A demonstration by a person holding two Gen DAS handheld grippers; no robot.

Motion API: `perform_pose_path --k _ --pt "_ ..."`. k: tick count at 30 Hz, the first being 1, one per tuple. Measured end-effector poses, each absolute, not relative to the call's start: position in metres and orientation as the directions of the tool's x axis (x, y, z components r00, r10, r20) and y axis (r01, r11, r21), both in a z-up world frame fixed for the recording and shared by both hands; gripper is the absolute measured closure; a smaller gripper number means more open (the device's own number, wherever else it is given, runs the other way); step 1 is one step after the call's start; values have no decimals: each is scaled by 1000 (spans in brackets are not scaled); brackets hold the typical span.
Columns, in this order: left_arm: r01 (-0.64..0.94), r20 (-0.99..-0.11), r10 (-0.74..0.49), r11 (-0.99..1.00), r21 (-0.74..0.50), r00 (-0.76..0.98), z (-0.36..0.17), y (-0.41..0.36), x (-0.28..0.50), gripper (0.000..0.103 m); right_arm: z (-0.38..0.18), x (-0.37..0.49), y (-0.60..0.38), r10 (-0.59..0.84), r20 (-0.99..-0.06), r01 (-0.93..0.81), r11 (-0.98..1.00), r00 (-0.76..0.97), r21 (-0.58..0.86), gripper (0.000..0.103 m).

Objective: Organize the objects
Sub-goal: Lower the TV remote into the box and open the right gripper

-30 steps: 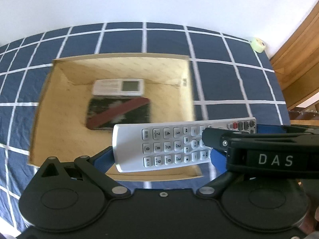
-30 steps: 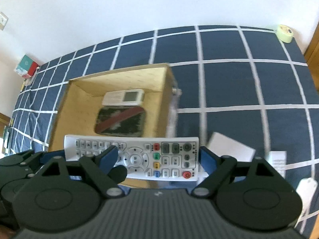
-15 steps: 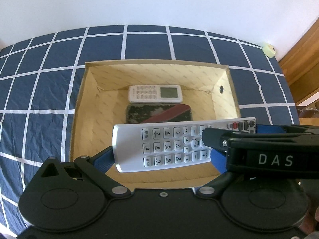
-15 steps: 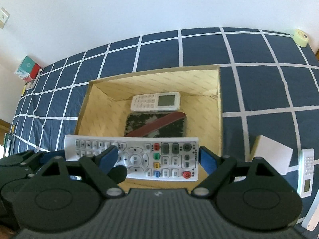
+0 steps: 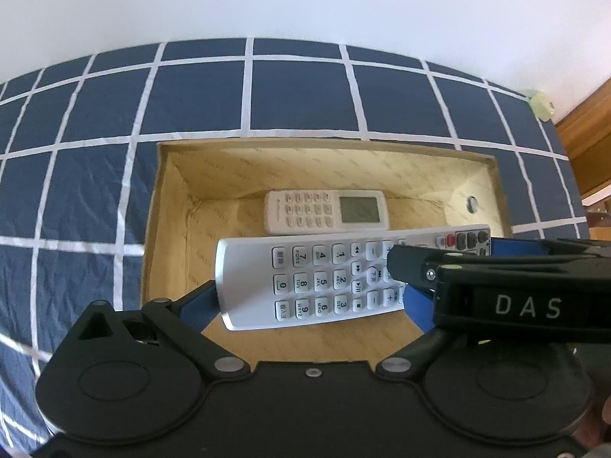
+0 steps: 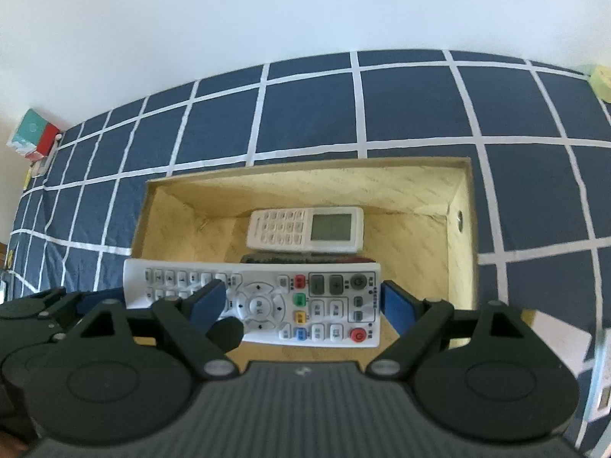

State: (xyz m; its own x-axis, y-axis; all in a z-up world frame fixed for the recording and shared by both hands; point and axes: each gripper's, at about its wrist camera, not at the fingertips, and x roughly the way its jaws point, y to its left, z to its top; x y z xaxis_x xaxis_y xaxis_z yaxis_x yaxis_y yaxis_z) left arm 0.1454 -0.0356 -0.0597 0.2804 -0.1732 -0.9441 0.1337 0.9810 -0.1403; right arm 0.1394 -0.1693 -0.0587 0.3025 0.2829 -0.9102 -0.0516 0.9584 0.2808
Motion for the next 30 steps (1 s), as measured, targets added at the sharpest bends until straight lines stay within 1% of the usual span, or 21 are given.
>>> perform_pose_path --k 8,16,30 --pt "150 -960 -173 978 -142 218 -100 -34 190 2 -101 182 -170 280 -926 -17 958 251 285 16" --pt "157 -967 -176 976 -149 182 -130 -32 220 2 -132 211 -170 276 -935 0 959 223 283 16" --pt "167 -972 -182 973 -157 146 -156 -33 242 2 -156 233 -173 274 -942 7 960 193 281 16"
